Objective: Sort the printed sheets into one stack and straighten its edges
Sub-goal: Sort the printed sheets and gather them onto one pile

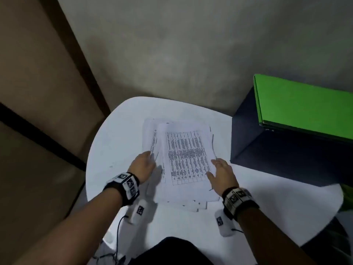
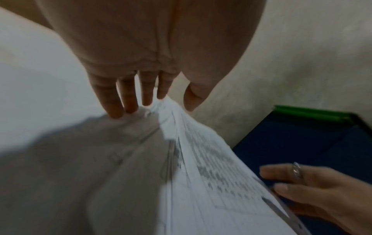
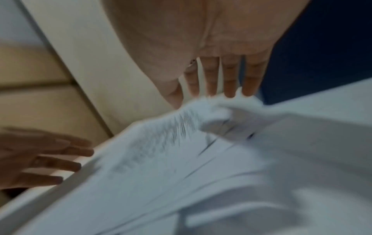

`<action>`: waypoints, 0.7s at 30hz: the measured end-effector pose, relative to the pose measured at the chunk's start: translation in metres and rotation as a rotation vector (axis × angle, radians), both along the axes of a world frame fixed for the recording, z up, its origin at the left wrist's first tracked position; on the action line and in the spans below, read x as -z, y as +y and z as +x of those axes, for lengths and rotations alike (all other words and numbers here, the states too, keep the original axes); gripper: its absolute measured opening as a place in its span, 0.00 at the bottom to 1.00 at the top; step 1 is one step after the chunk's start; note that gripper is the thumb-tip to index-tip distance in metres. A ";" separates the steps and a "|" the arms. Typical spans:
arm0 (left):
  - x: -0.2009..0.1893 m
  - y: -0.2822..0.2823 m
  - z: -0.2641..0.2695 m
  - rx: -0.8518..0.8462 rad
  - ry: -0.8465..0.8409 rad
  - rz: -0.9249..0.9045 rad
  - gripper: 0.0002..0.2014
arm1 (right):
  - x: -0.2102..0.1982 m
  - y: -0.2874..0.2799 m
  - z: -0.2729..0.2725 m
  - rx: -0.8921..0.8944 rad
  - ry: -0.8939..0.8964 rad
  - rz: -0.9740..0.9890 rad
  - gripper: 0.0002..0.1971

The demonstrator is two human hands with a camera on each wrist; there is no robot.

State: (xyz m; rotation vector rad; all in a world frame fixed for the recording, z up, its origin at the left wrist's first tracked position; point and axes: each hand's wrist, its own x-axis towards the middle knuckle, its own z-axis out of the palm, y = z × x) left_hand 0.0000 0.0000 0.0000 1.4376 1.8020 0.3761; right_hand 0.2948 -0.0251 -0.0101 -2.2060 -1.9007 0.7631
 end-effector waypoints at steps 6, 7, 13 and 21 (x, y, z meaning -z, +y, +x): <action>0.022 0.007 0.034 -0.090 -0.040 -0.131 0.28 | 0.016 -0.005 -0.047 -0.114 -0.177 -0.178 0.26; 0.025 0.009 0.036 -0.102 -0.083 -0.151 0.28 | 0.019 -0.011 -0.050 -0.139 -0.167 -0.173 0.25; 0.025 0.030 0.028 -0.079 -0.030 -0.188 0.15 | 0.019 -0.021 -0.042 0.006 0.221 -0.081 0.16; 0.021 0.024 -0.039 -0.202 -0.154 -0.083 0.20 | 0.011 0.003 -0.030 0.414 0.200 0.096 0.12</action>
